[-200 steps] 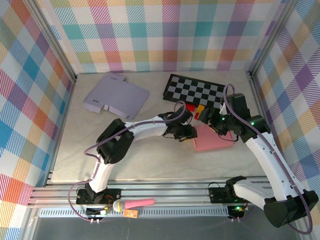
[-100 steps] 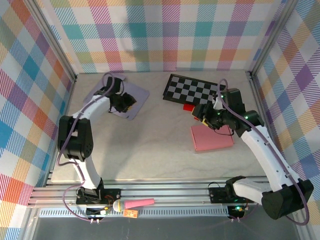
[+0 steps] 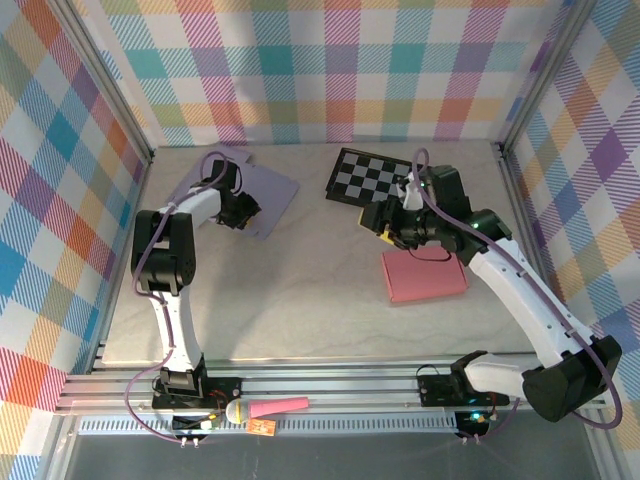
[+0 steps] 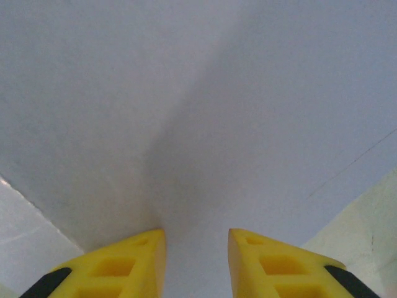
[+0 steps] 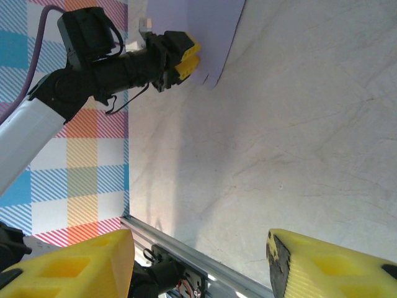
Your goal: Fold the paper box
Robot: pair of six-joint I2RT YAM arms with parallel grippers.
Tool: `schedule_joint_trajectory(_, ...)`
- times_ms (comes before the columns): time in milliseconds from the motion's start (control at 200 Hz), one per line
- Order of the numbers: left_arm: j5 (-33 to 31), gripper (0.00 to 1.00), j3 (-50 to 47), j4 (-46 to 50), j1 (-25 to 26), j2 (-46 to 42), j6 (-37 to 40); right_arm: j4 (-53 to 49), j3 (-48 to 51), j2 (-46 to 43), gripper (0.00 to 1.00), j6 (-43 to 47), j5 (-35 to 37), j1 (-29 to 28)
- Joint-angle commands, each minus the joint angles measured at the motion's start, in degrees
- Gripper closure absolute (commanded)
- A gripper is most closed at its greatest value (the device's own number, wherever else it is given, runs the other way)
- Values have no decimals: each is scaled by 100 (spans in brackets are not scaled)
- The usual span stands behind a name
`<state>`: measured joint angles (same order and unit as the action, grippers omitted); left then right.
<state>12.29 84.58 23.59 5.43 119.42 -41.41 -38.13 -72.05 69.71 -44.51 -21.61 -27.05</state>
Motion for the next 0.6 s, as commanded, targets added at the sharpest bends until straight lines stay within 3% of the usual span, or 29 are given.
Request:
schedule_joint_trajectory(0, -80, 70, -303, -173, -8, -82, -140, 103, -95, 3, 41, -66, 35, -72)
schedule_joint_trajectory(295, 111, 76, -1898, -1341, 245, -951, -1226, 57, 88, 68, 41, -68, 26, -90)
schedule_joint_trajectory(465, -358, 80, -2862, -1775, 916, -1773, -2146, 86, 264, 138, 42, -102, -63, -116)
schedule_joint_trajectory(595, -827, 85, -3621, -2214, 1673, -2326, -3330, 86, 443, 130, 42, -93, -112, -134)
